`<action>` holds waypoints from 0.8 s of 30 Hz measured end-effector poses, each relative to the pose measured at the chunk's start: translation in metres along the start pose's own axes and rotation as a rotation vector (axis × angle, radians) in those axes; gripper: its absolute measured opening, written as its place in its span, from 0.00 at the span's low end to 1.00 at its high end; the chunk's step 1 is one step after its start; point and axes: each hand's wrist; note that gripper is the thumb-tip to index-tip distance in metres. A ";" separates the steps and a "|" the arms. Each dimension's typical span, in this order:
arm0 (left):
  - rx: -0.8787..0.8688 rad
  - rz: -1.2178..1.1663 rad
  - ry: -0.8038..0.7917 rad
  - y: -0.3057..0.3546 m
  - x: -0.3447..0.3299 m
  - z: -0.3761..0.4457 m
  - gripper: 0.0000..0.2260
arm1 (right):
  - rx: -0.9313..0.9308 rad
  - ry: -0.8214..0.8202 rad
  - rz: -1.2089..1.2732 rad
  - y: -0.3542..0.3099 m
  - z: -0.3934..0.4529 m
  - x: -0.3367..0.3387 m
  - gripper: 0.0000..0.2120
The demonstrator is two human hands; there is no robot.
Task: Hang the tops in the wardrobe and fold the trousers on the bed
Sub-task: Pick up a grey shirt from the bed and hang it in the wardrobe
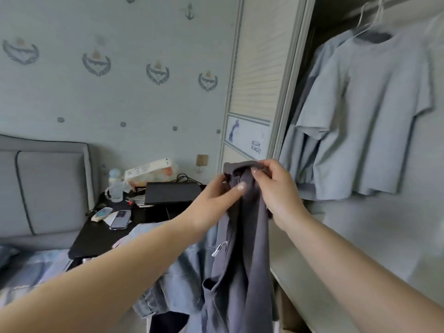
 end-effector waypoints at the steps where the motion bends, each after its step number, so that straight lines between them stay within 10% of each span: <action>1: -0.034 0.065 -0.035 -0.008 -0.006 0.007 0.21 | -0.027 0.046 0.026 0.002 0.006 0.007 0.07; 5: -0.133 0.406 -0.032 -0.040 -0.018 0.039 0.29 | -0.114 0.213 0.093 0.014 0.036 0.030 0.07; 11: -0.141 0.706 -0.107 -0.090 0.002 0.091 0.13 | -0.194 0.476 0.190 0.030 0.084 0.057 0.07; 20: -0.066 0.702 -0.524 -0.148 0.059 0.173 0.09 | -0.081 0.843 0.057 0.010 0.136 0.109 0.07; 24: -0.165 0.623 -0.444 -0.169 0.069 0.204 0.10 | -0.088 0.923 -0.089 0.014 0.136 0.134 0.10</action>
Point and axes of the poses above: each hand's wrist, its own z-axis towards the middle knuckle, its own x-axis out of the back of the hand, y = z × x, and after that the axes turned 1 degree about -x, right-handed
